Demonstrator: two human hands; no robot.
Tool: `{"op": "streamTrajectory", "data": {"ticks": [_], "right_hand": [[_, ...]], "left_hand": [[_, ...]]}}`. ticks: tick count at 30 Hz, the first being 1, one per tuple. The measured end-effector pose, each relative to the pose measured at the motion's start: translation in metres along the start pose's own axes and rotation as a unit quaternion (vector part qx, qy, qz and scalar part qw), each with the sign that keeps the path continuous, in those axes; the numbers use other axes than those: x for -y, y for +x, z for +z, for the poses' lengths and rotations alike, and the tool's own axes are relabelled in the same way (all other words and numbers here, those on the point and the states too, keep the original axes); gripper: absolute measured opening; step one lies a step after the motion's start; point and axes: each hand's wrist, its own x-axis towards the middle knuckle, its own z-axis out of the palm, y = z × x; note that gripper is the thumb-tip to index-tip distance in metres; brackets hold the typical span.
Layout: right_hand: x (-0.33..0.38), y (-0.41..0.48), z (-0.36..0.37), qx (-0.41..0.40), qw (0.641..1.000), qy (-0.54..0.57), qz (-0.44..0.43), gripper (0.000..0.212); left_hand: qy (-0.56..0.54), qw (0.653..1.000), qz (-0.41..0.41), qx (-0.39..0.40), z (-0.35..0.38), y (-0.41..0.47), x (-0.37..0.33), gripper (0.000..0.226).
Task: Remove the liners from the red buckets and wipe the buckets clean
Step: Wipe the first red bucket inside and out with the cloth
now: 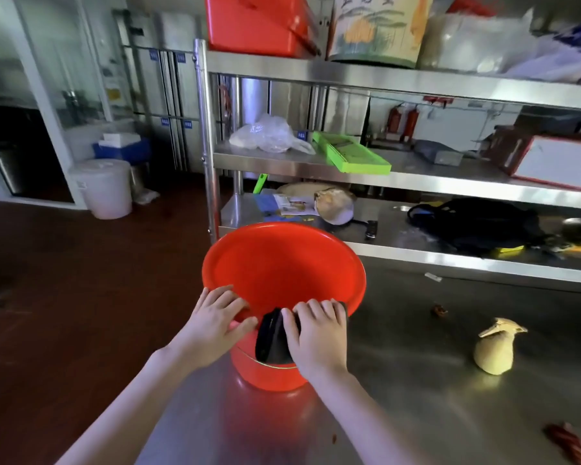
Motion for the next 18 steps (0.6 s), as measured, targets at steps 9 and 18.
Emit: {"op": "streamTrajectory", "data": {"ticks": [9, 18], "right_hand": [[-0.125, 0.080, -0.010, 0.187, 0.972, 0.060, -0.128, 0.031], [-0.038, 0.020, 0.010, -0.006, 1.000, -0.005, -0.018, 0.039]], "left_hand": [[-0.015, 0.994, 0.092, -0.050, 0.011, 0.013, 0.030, 0.050], [0.094, 0.992, 0.072, -0.054, 0.002, 0.008, -0.006, 0.046]]}}
